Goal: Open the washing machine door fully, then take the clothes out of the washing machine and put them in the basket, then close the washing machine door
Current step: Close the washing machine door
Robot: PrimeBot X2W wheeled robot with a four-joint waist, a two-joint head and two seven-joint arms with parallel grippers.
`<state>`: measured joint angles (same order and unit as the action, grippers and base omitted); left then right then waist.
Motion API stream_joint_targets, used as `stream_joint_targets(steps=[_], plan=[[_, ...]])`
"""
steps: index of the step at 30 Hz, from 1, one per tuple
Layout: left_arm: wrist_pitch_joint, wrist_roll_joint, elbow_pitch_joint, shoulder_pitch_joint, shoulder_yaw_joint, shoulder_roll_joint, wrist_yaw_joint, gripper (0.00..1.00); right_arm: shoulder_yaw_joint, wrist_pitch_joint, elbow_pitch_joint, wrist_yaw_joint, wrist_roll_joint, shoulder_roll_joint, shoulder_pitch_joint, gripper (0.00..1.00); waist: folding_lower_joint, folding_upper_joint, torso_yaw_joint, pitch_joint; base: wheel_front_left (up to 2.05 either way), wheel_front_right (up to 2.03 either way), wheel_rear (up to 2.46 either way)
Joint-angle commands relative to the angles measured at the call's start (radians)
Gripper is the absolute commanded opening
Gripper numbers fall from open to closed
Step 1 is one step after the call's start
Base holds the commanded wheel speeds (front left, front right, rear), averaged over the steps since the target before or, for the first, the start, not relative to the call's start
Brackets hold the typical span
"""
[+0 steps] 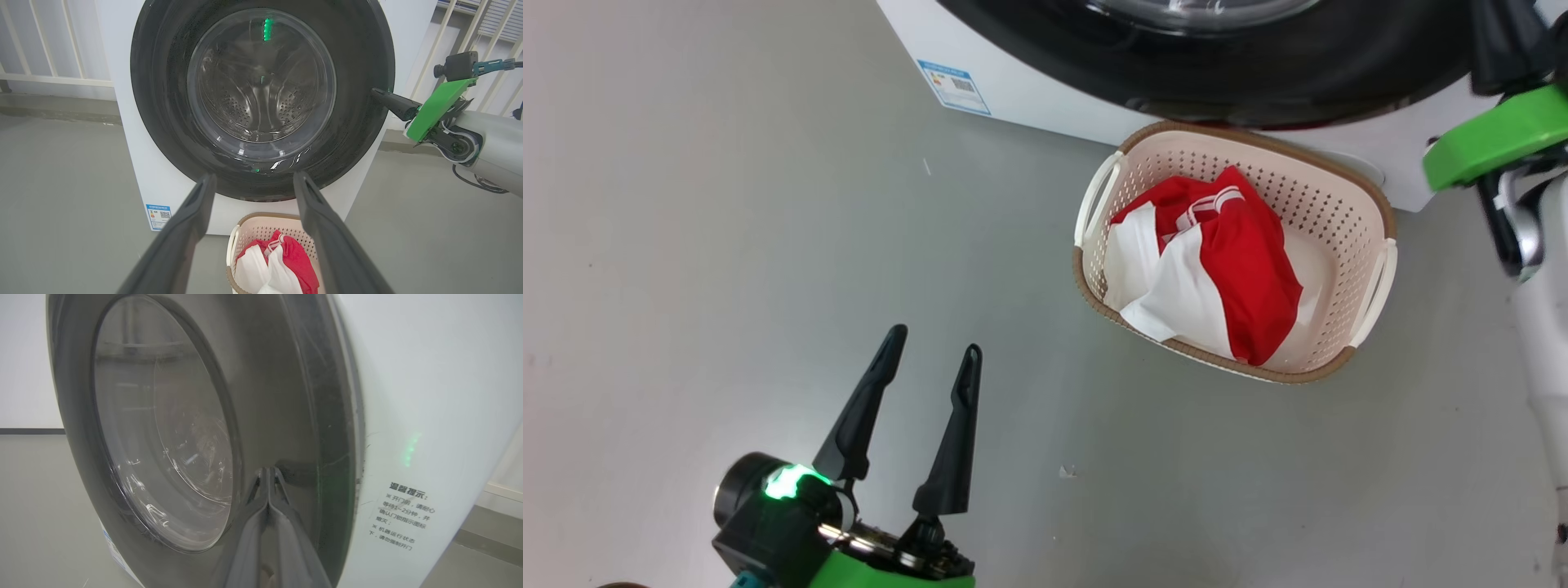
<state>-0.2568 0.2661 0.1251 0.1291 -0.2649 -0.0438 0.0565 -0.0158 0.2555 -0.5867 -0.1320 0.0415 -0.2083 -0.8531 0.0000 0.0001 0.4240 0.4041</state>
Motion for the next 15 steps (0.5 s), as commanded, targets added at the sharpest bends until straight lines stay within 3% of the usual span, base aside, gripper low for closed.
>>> stream_joint_targets(steps=[1,15], plan=[[-0.005,0.013,0.022,0.017,0.022,-0.006,-0.011,1.0,-0.003,0.006,0.009,0.001,-0.01,-0.009,-0.046,0.0,0.0,-0.0001,0.007,0.015,0.0,0.0,0.0],[-0.005,0.027,0.011,0.037,0.005,-0.006,-0.013,1.0,-0.042,0.006,-0.031,0.001,-0.056,-0.026,-0.137,0.0,0.0,-0.0001,0.021,0.051,0.0,0.0,0.0]])
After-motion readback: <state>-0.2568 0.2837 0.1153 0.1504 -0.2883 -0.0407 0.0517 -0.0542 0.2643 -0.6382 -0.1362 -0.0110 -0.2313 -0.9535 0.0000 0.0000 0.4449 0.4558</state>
